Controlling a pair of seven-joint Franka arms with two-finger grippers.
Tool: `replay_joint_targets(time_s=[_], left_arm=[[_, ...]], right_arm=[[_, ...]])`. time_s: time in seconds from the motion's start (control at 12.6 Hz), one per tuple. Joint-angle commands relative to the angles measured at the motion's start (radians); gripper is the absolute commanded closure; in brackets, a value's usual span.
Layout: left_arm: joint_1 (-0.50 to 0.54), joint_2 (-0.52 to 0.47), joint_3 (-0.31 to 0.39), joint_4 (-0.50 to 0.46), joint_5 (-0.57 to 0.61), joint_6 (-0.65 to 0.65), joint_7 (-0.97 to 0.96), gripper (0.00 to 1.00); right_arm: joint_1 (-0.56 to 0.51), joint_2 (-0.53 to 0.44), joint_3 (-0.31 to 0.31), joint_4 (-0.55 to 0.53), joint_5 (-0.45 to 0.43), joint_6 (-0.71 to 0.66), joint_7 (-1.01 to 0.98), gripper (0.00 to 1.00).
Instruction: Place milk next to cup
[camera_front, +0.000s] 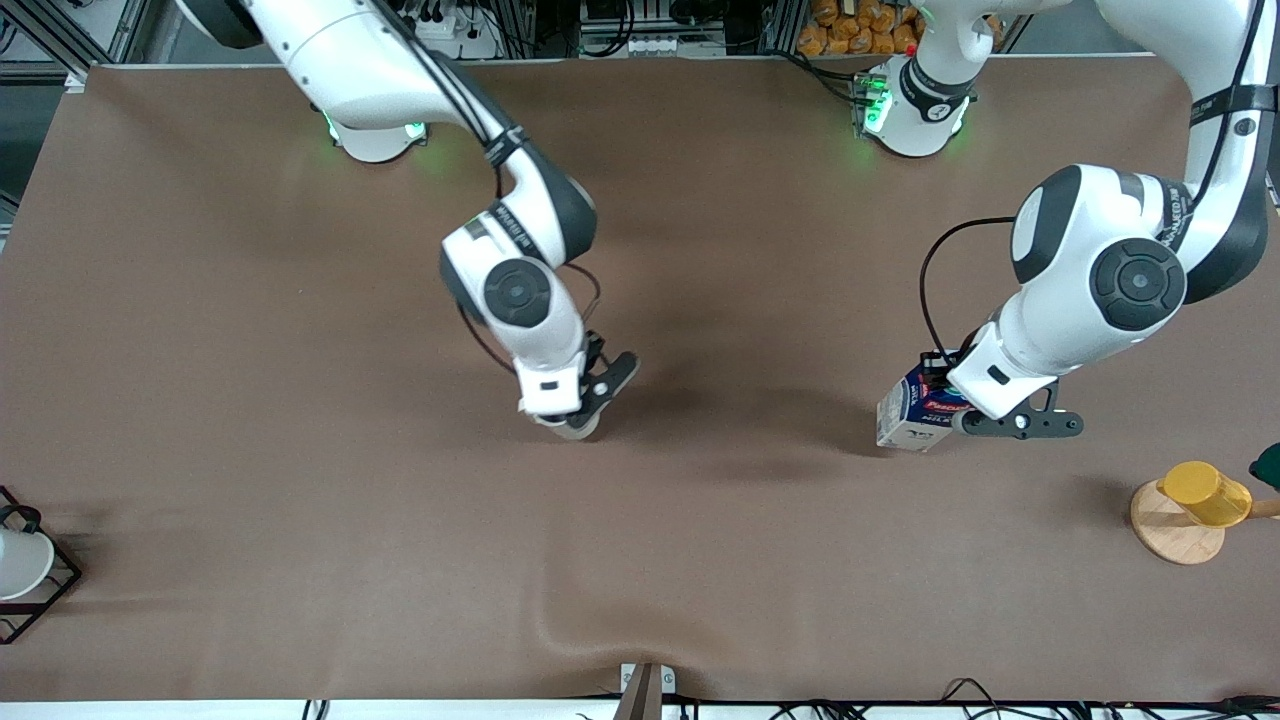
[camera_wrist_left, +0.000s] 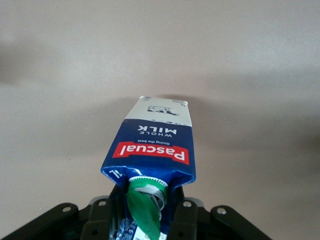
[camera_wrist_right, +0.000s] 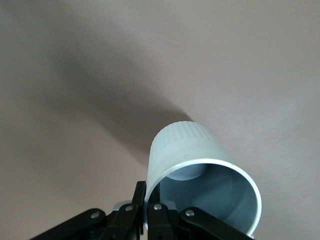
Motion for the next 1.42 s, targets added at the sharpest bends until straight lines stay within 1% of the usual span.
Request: replay_joint_targets(time_s=[0.0, 0.16, 0.32, 0.4, 0.47, 0.55, 0.71, 0.87, 0.95, 1.11, 1.34], left_arm=[[0.002, -0.013, -0.014, 0.037, 0.017, -0.051, -0.018, 0.79], [0.002, -0.009, -0.014, 0.036, 0.017, -0.052, -0.021, 0.79], [0.002, -0.011, -0.015, 0.036, 0.015, -0.054, -0.019, 0.79], [0.002, -0.012, -0.017, 0.037, 0.011, -0.057, -0.019, 0.79], [0.002, -0.014, -0.026, 0.037, 0.009, -0.057, -0.019, 0.79], [0.002, -0.013, -0.029, 0.037, 0.009, -0.057, -0.027, 0.79], [0.001, -0.012, -0.037, 0.040, 0.009, -0.057, -0.035, 0.79], [-0.001, -0.012, -0.047, 0.045, 0.009, -0.057, -0.056, 0.79], [-0.006, -0.009, -0.061, 0.045, 0.009, -0.057, -0.070, 0.79], [-0.022, -0.003, -0.072, 0.045, 0.012, -0.057, -0.132, 0.79], [-0.079, -0.003, -0.072, 0.046, 0.011, -0.069, -0.154, 0.79]], right_arm=[[0.044, 0.034, -0.005, 0.022, -0.001, 0.009, 0.180, 1.00], [0.052, 0.050, -0.007, 0.022, -0.003, 0.049, 0.247, 1.00], [0.055, 0.063, -0.007, 0.022, -0.001, 0.057, 0.280, 1.00], [0.061, 0.064, -0.005, 0.022, -0.001, 0.057, 0.297, 0.78], [0.060, 0.062, -0.005, 0.022, 0.004, 0.057, 0.316, 0.27], [0.060, 0.053, -0.005, 0.022, 0.007, 0.059, 0.316, 0.00], [0.044, 0.030, -0.002, 0.022, 0.010, 0.051, 0.319, 0.00], [0.020, -0.042, -0.005, 0.021, 0.025, 0.042, 0.313, 0.00], [-0.003, -0.079, -0.004, 0.021, 0.025, 0.013, 0.313, 0.00], [-0.066, -0.142, -0.005, 0.015, 0.025, -0.073, 0.304, 0.00], [-0.187, -0.225, -0.005, -0.019, 0.025, -0.141, 0.276, 0.00]])
